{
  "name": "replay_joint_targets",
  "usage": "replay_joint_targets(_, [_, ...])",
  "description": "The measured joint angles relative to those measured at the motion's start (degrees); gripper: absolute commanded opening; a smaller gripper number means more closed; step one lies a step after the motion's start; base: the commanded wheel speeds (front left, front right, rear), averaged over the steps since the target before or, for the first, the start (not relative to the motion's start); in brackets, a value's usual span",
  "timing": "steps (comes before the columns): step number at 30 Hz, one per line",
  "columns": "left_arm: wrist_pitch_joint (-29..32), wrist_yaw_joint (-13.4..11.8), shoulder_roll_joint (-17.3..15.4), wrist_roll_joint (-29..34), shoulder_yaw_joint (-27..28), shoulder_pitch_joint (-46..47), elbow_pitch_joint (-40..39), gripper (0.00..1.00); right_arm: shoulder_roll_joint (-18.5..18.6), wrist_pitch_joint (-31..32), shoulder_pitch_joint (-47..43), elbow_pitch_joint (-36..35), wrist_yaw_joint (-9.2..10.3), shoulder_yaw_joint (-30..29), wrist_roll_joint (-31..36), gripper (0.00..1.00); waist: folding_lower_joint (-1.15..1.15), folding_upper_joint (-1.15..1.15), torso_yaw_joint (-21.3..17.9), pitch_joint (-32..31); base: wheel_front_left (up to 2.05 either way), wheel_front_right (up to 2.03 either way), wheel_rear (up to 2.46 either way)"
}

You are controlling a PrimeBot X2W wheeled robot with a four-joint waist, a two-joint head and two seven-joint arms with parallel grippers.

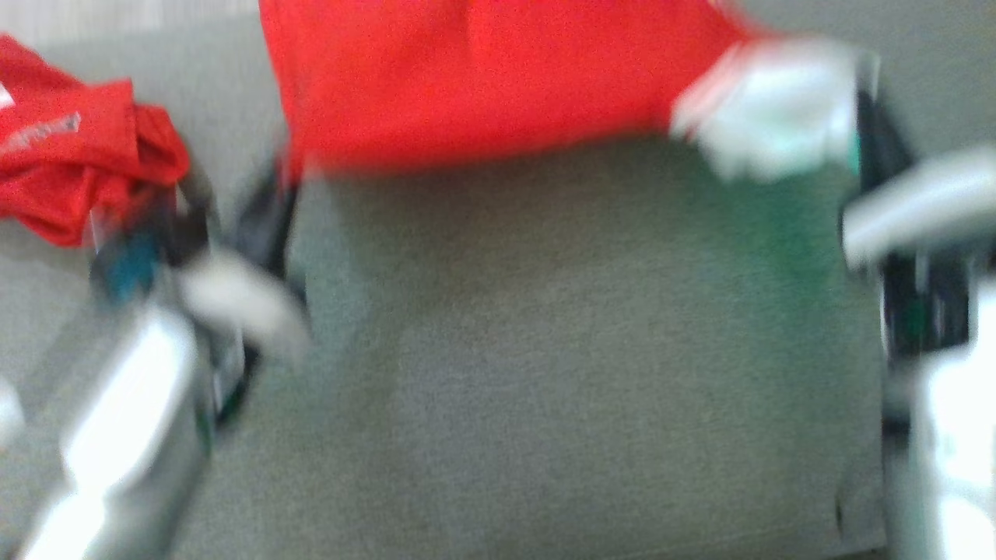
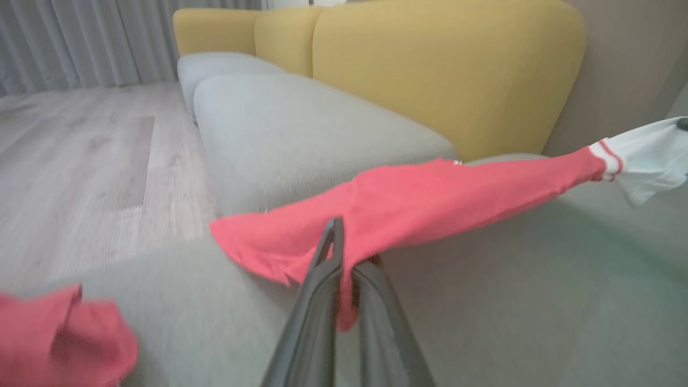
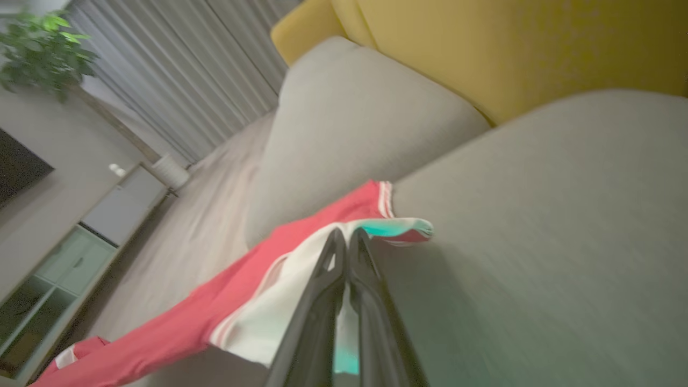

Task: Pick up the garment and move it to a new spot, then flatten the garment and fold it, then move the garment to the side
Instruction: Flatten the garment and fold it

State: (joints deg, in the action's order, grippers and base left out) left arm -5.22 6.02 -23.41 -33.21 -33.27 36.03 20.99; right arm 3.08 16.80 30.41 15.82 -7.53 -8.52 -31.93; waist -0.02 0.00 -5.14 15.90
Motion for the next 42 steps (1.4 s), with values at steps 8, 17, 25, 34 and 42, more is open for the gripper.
replay_joint_targets(8, [-0.3, -11.3, -4.3, 0.9, -4.3, -30.0, -16.9, 0.00, -0.6, 9.0, -32.5, -16.4, 0.00, -2.3, 0.8, 0.00, -0.01, 0.00, -0.8, -6.3, 0.00, 0.00, 0.00])
replay_joint_targets(17, [6.0, -15.6, -7.0, -2.9, -7.4, -44.7, -31.1, 0.00, -0.9, 15.8, -47.1, -30.3, 0.00, -3.8, 1.5, 0.00, 0.01, 0.00, 1.1, -5.6, 0.00, 0.00, 0.00])
replay_joint_targets(25, [12.8, -10.8, -8.3, -10.6, -4.6, -36.6, -33.1, 0.00, -0.9, 20.6, -38.8, -29.2, 0.00, -6.2, 0.2, 0.00, 0.02, 0.00, 2.3, -3.8, 0.00, 0.00, 0.00])
replay_joint_targets(34, [23.4, -7.0, -8.1, -15.7, -3.8, -23.3, -25.8, 0.00, -0.8, 25.2, -18.7, -19.5, 0.00, -4.2, 5.1, 0.00, 0.03, 0.00, 3.5, 0.0, 0.00, 0.00, 0.00])
replay_joint_targets(42, [24.6, -5.4, -4.5, -16.4, -4.5, -18.4, -18.7, 1.00, -0.7, 19.3, -10.9, -12.1, 0.00, -2.8, 10.1, 0.82, 0.03, 0.00, 5.2, 2.2, 0.00, 0.00, 0.00])
